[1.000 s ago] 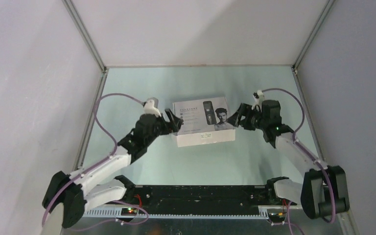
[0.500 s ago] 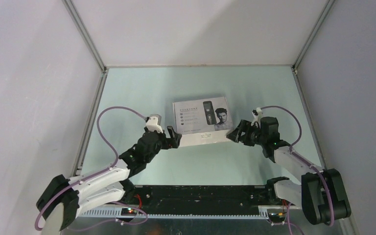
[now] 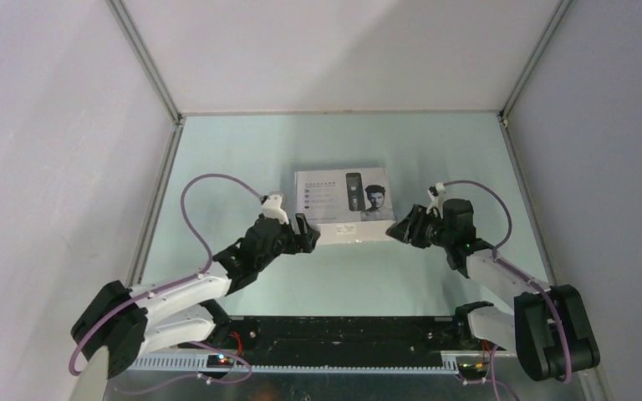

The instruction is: Sort the hair-cutting tools

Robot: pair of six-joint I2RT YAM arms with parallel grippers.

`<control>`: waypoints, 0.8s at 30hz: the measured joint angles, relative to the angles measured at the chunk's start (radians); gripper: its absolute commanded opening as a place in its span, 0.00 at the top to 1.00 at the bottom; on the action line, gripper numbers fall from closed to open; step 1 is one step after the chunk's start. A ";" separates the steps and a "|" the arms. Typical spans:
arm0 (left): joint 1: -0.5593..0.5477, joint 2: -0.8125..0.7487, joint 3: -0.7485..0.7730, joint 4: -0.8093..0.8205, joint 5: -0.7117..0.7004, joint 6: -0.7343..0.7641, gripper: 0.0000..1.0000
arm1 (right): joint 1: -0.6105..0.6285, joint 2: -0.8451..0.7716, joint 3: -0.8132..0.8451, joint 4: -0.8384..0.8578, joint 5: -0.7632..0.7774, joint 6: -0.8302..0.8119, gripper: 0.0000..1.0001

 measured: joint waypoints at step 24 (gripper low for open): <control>-0.015 -0.045 0.232 -0.446 0.094 -0.198 0.18 | 0.057 -0.197 0.101 -0.399 0.022 0.121 0.57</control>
